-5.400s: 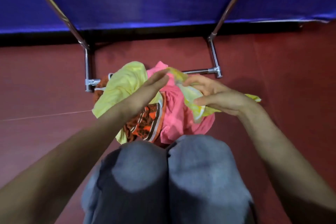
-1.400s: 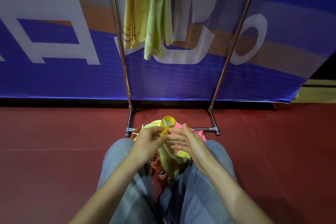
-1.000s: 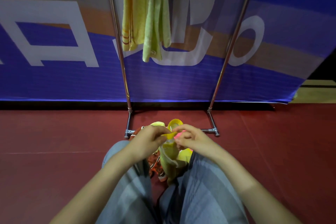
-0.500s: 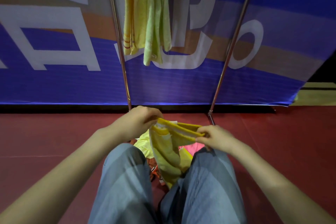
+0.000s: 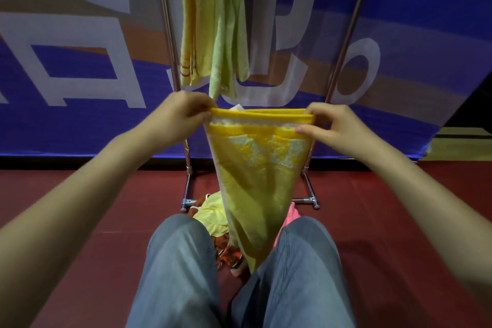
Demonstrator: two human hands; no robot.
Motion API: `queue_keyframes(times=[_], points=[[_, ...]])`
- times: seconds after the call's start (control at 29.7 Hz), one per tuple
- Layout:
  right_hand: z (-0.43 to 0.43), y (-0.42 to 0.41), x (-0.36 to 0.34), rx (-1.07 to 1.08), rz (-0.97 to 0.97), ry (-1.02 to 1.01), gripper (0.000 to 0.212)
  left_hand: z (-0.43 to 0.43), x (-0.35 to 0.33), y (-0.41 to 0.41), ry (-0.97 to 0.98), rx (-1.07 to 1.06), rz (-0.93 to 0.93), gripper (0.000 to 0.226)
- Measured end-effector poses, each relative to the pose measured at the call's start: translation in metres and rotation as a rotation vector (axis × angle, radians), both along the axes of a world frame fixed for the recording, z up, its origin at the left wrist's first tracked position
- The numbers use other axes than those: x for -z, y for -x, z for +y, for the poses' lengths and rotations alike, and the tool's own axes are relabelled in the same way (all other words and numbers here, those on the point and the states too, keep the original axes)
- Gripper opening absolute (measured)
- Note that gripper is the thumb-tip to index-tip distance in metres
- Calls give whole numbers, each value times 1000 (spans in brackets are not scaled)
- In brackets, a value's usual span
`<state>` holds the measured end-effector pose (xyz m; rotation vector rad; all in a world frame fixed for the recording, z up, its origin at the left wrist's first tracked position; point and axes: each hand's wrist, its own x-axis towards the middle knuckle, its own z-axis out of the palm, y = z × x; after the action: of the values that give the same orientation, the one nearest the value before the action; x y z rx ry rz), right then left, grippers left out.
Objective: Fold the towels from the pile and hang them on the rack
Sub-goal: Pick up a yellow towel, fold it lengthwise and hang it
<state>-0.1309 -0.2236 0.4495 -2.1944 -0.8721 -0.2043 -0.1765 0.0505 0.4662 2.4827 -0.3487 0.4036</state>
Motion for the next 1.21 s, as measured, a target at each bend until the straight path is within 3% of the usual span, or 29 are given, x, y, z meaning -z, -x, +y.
queue_keyframes(times=[0.1, 0.27, 0.4, 0.51, 0.67, 0.77, 0.98, 1.11, 1.21], points=[[2, 5, 2, 8, 61, -152, 25, 2, -1, 6, 61, 3, 16, 17], [10, 10, 10, 115, 87, -234, 24, 2, 12, 12, 128, -34, 40, 17], [22, 10, 21, 206, 186, -389, 9, -13, 27, 16, 508, -111, 168, 13], [33, 11, 34, 274, 230, -391, 8, -24, 44, 18, 667, -172, 218, 21], [47, 19, 56, 293, 380, -419, 16, -43, 70, 22, 708, -247, 230, 26], [56, 26, 62, 276, 450, -487, 24, -52, 79, 23, 715, -285, 188, 15], [77, 43, 72, 76, 674, -537, 21, -73, 87, 28, 654, -199, 136, 18], [73, 47, 76, 21, 735, -530, 29, -67, 92, 29, 650, -171, 135, 19], [71, 48, 79, 6, 678, -453, 41, -68, 92, 30, 639, -164, 133, 18]])
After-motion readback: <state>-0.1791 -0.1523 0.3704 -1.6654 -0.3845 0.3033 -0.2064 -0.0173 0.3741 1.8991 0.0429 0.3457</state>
